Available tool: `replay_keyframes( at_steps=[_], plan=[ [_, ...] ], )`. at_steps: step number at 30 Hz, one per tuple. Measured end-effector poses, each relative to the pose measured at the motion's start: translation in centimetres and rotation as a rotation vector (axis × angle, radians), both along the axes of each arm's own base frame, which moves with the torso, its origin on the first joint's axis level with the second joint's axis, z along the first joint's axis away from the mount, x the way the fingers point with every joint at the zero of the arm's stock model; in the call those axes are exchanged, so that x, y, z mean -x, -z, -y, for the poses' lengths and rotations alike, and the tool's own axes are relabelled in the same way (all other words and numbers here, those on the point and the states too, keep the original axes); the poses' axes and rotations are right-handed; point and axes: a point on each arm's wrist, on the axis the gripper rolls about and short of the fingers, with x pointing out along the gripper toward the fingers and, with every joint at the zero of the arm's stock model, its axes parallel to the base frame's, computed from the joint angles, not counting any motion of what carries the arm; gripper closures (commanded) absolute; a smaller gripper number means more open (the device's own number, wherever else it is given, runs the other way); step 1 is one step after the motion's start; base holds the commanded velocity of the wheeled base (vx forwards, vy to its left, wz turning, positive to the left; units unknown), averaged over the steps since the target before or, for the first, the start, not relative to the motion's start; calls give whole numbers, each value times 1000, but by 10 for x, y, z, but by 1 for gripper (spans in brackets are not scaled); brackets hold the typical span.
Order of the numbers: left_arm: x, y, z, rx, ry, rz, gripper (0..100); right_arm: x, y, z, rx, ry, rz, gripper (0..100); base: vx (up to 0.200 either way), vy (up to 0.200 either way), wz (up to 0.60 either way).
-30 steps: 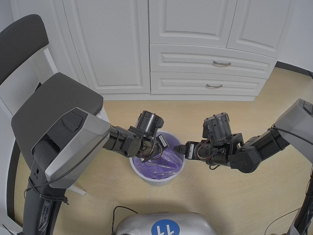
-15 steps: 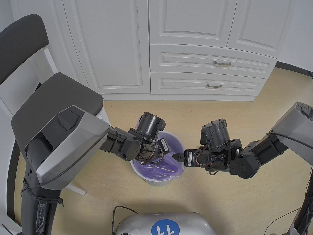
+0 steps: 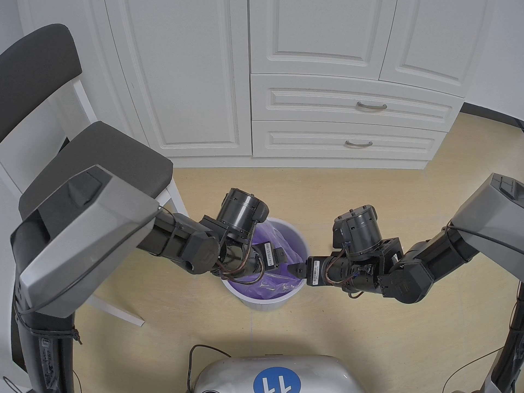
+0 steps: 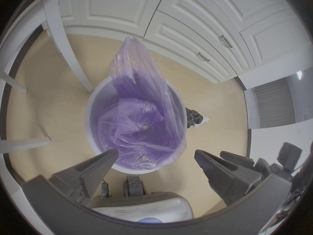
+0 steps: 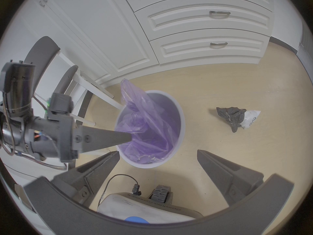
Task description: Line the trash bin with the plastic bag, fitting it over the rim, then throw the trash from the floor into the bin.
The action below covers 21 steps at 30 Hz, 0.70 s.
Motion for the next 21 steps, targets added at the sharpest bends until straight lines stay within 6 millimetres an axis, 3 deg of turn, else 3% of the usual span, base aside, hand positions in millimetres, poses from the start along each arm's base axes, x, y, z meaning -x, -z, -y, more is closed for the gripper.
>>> replay_keyframes(
  at_steps=[11, 21],
  plan=[
    [14, -25, -19, -52, 61, 74, 0, -5, 1, -4, -31, 14, 62, 0, 0, 0, 0],
    [1, 1, -31, -79, 92, 170, 0, -11, 18, -12, -36, 34, 116, 0, 0, 0, 0]
  ],
)
